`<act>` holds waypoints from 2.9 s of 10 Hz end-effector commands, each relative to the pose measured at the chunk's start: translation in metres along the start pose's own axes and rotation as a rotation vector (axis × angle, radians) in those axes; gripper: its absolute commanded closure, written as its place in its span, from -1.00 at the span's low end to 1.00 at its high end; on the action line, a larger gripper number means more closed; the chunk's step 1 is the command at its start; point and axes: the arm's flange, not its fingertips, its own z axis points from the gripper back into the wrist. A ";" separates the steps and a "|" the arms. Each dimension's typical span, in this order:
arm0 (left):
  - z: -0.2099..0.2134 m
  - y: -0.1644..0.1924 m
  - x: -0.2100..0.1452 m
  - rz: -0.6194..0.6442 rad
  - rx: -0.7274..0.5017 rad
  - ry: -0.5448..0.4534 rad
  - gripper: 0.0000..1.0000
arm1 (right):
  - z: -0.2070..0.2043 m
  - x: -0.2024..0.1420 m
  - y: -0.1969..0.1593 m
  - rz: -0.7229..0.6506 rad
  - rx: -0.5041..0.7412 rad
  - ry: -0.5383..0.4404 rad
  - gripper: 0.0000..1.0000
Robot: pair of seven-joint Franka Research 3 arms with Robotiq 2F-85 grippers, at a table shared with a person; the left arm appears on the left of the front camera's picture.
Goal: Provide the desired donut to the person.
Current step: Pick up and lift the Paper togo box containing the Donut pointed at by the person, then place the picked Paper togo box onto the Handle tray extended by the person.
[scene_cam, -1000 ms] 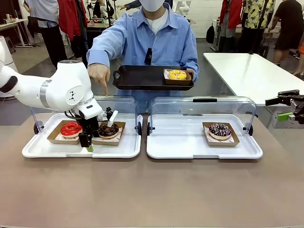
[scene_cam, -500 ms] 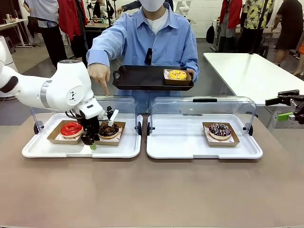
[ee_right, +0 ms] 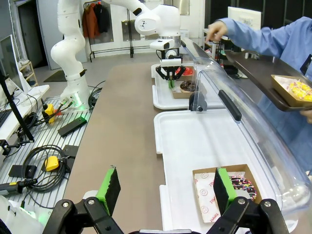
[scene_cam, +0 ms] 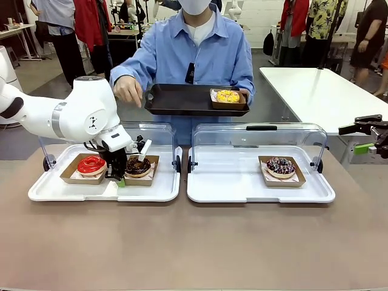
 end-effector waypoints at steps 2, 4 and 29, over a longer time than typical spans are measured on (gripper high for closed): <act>0.004 -0.001 -0.004 -0.022 -0.003 0.002 1.00 | 0.000 0.000 0.002 0.002 -0.001 -0.006 -1.00; 0.019 -0.012 -0.003 -0.060 -0.056 0.031 1.00 | 0.000 0.000 0.002 0.002 -0.001 -0.006 -1.00; 0.300 -0.118 0.005 0.040 0.031 0.055 1.00 | 0.000 0.000 0.002 0.002 -0.001 -0.006 -1.00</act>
